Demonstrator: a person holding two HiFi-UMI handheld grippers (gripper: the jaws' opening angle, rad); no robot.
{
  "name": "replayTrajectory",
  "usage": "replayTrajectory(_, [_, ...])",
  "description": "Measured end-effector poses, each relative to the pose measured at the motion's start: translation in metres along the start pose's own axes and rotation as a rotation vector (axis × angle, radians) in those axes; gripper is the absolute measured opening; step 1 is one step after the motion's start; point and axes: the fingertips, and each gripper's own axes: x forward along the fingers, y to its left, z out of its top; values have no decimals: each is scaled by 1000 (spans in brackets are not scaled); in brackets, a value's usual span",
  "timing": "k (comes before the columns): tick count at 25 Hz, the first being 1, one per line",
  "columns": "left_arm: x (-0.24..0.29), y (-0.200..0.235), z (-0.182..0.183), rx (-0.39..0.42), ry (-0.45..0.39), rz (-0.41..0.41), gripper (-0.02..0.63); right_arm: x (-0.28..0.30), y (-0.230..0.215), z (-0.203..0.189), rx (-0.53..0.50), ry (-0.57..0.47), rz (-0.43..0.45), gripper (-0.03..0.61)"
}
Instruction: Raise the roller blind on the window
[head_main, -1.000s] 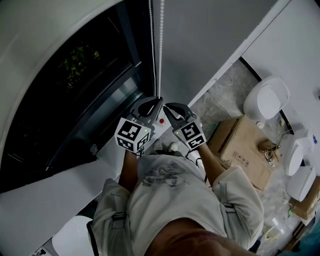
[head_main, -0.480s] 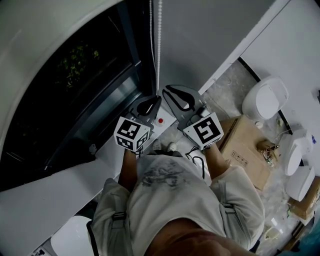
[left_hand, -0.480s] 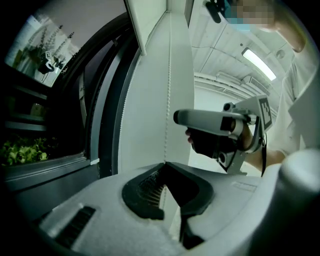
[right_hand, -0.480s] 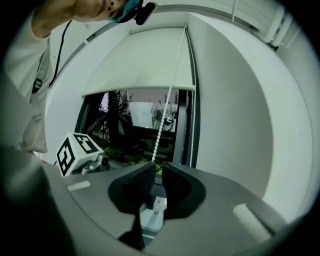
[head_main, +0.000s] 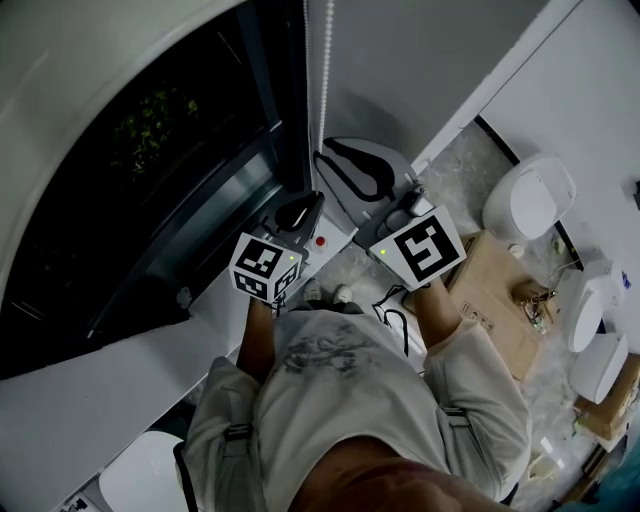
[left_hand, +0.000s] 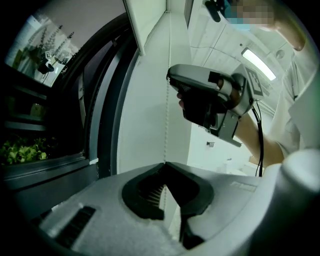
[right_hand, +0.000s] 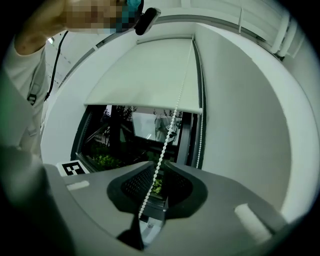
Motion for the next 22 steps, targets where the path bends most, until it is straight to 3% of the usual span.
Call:
replayTrajectory(6, [1,-2,0,2,2,-5,9,10,-3,16,-15,-7,23,72])
replayTrajectory(10, [1,-3,1,2,-1,-10,9,11,-4,19,-7,-16,20,12])
replayTrajectory(22, [3,1,-10,-17,14,-16,9,10,-1,7,3,-26,-17,9])
